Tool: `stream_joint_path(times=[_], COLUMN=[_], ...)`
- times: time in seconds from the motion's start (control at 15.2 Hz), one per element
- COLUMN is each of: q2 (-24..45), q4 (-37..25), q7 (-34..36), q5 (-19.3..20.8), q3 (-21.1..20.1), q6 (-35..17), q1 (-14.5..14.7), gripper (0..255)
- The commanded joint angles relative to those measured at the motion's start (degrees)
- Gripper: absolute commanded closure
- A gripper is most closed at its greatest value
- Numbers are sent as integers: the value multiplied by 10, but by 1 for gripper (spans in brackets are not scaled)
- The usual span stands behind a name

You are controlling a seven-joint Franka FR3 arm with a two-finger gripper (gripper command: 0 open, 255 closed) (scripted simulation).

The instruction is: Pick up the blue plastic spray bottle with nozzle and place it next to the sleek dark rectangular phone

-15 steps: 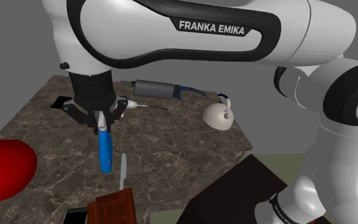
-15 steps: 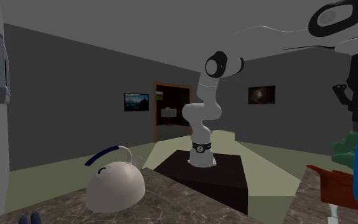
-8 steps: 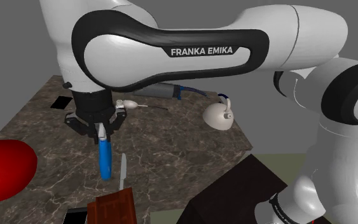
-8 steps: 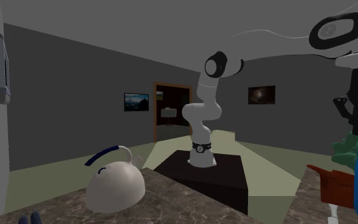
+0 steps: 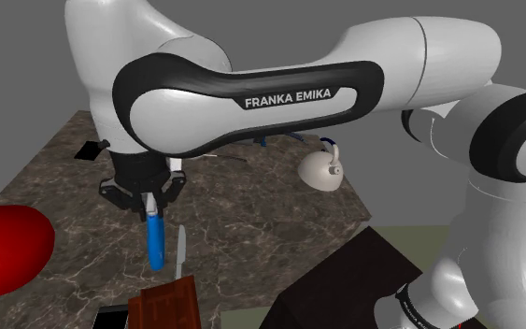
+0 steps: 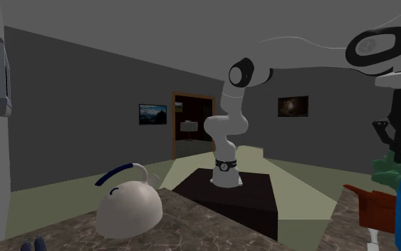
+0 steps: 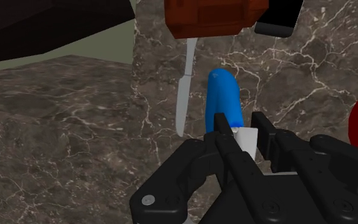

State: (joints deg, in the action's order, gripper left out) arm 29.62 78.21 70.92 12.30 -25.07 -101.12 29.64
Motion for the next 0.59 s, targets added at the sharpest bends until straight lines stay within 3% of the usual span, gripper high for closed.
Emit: stream_joint_path(times=[0.0, 0.2, 0.26, 0.53], q2=[0, 0, 0, 0], q4=[0, 0, 0, 0], q7=[0, 0, 0, 0], q5=[0, 0, 0, 0], q3=[0, 0, 0, 0], q6=[-1, -1, -1, -1], q1=[0, 0, 0, 0], gripper=[255, 255, 0, 0])
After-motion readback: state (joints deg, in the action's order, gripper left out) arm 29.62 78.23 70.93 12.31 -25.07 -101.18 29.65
